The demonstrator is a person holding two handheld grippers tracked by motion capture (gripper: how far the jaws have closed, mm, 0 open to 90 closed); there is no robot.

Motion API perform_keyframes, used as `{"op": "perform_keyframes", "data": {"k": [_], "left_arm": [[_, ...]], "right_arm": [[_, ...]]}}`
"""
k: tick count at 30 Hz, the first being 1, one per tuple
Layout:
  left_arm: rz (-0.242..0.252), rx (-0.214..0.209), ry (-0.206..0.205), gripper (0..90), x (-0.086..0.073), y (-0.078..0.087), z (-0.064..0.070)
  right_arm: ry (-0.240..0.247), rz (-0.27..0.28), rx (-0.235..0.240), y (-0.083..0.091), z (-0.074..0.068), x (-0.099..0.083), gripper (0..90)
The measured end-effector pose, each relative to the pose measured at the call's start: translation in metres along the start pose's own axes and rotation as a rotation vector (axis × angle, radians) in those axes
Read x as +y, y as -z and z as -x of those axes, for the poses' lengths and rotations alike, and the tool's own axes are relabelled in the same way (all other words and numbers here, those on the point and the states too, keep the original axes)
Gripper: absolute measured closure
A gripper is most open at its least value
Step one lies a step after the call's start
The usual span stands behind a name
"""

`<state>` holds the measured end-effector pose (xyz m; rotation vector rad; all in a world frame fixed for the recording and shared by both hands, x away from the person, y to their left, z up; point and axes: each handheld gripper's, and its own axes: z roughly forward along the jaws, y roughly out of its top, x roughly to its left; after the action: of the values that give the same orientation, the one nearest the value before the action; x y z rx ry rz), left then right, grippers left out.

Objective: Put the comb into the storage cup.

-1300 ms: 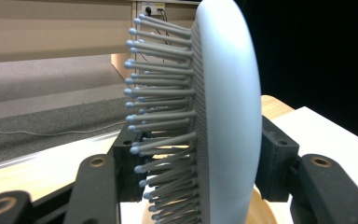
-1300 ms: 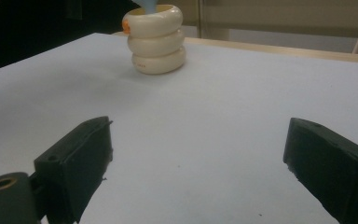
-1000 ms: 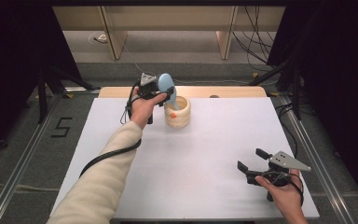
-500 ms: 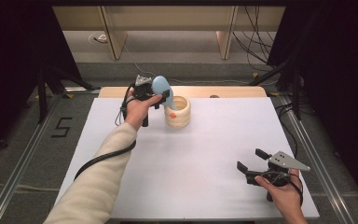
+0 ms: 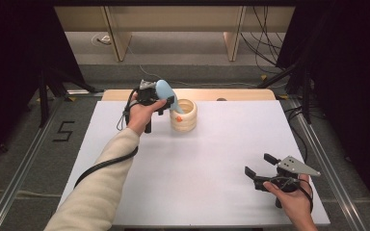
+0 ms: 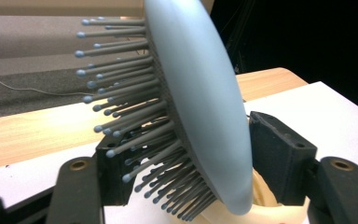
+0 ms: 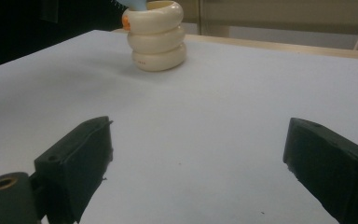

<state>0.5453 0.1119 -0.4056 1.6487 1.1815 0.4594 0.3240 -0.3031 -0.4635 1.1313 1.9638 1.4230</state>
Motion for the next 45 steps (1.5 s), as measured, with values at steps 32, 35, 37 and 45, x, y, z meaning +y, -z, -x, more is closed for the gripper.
{"op": "perform_keyframes", "data": {"k": [32,35,37,45], "left_arm": [[0.021,-0.015,-0.062,2.1,0.001,0.017,0.007],[0.017,-0.008,-0.069,0.2,0.002,0.019,0.007],[0.017,-0.006,-0.072,0.1,0.002,0.020,0.007],[0.026,-0.009,-0.088,0.0,-0.002,0.031,0.008]], "right_arm": [[-0.001,0.001,-0.002,0.000,0.000,0.000,9.1],[-0.003,0.001,-0.001,0.000,0.000,0.000,9.1],[-0.002,0.001,-0.002,0.000,0.000,0.000,9.1],[-0.003,0.001,-0.002,0.000,0.000,0.000,9.1]]}}
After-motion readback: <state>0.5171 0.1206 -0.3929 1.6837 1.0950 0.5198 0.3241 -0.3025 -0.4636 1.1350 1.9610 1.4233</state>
